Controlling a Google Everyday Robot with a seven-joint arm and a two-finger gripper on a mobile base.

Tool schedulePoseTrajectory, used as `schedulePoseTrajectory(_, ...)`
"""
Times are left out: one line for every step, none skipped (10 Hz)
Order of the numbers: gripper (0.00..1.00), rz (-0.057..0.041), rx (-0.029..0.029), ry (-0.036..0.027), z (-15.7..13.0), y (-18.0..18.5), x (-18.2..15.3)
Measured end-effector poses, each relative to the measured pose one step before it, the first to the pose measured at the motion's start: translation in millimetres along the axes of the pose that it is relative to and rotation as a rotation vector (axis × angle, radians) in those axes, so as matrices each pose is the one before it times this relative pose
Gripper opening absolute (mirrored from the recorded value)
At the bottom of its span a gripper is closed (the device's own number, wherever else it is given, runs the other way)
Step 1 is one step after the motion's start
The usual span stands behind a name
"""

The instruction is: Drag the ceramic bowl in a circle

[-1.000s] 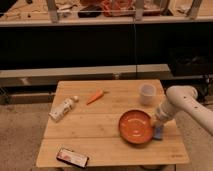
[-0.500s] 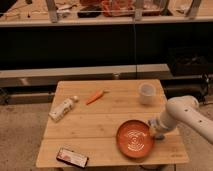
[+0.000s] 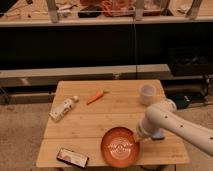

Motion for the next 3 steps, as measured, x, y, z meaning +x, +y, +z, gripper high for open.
schedulePoseTrajectory(0.00, -0.02804, 0.00999, -0.00168, 1.49, -4.97, 13.16)
schedulePoseTrajectory(0.00, -0.01465, 0.01579, -0.00147, 1.25, 0.05, 14.55)
schedulePoseTrajectory(0.00, -0.00568, 0.01568, 0.00147, 1.58, 2.02, 15.85)
